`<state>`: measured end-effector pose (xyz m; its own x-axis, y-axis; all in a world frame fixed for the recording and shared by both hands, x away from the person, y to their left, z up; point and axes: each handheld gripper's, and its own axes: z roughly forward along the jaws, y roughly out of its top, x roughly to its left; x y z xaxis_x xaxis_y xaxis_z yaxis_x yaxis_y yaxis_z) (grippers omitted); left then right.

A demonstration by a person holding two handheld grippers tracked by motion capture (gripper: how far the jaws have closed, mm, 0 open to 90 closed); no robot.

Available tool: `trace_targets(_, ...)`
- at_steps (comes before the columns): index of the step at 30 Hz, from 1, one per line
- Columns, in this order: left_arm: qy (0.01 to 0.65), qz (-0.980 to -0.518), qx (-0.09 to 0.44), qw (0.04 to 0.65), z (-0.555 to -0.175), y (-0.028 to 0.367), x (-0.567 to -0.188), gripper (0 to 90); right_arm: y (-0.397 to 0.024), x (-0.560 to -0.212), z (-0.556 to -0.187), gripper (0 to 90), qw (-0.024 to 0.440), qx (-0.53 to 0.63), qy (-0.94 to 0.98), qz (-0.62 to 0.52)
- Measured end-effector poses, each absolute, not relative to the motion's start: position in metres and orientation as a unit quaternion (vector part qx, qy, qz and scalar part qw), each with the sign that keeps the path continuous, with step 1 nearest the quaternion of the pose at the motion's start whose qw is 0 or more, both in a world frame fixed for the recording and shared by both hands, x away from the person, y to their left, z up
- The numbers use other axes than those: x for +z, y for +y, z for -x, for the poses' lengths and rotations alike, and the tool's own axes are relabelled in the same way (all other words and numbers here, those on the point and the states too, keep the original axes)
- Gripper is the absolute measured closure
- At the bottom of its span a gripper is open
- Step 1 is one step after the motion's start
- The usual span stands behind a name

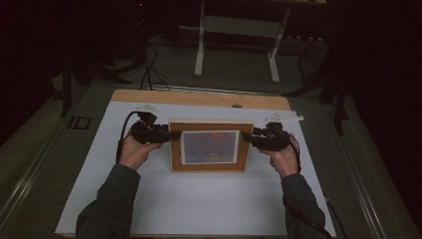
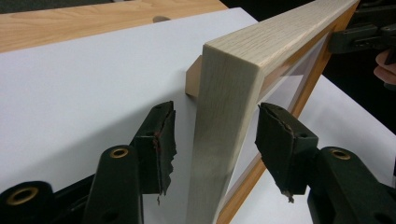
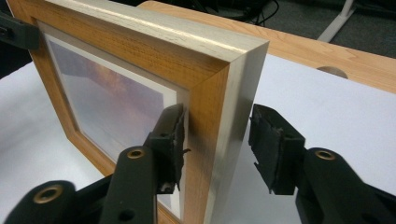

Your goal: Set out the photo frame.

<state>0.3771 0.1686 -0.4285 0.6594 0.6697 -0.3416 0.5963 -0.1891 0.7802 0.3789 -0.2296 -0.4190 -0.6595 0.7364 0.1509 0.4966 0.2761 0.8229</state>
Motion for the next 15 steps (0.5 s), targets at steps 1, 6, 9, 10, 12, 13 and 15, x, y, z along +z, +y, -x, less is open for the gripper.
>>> trace_targets(1,0.411,-0.77,0.038,0.487,-0.377,0.169,-0.428,47.5,-0.23,-0.419,-0.378,53.4,0.131,0.457,0.787,-0.392)
trace_targets(6,0.41,-0.768,0.045,0.49,-0.374,0.173,-0.427,46.4,-0.234,-0.418,-0.377,50.9,0.131,0.46,0.786,-0.392)
trace_targets(9,0.411,-0.765,0.048,0.493,-0.372,0.177,-0.427,46.0,-0.237,-0.418,-0.375,49.9,0.131,0.463,0.785,-0.391)
trace_targets(10,0.411,-0.765,0.048,0.493,-0.371,0.178,-0.426,45.9,-0.238,-0.417,-0.374,49.6,0.131,0.463,0.785,-0.392)
trace_targets(12,0.412,-0.764,0.053,0.493,-0.369,0.182,-0.426,45.6,-0.24,-0.417,-0.373,49.0,0.13,0.464,0.784,-0.391)
trace_targets(13,0.413,-0.763,0.054,0.495,-0.368,0.183,-0.426,45.3,-0.241,-0.417,-0.372,48.9,0.131,0.464,0.784,-0.391)
trace_targets(15,0.415,-0.76,0.057,0.497,-0.365,0.187,-0.425,44.8,-0.243,-0.416,-0.371,48.4,0.131,0.465,0.783,-0.391)
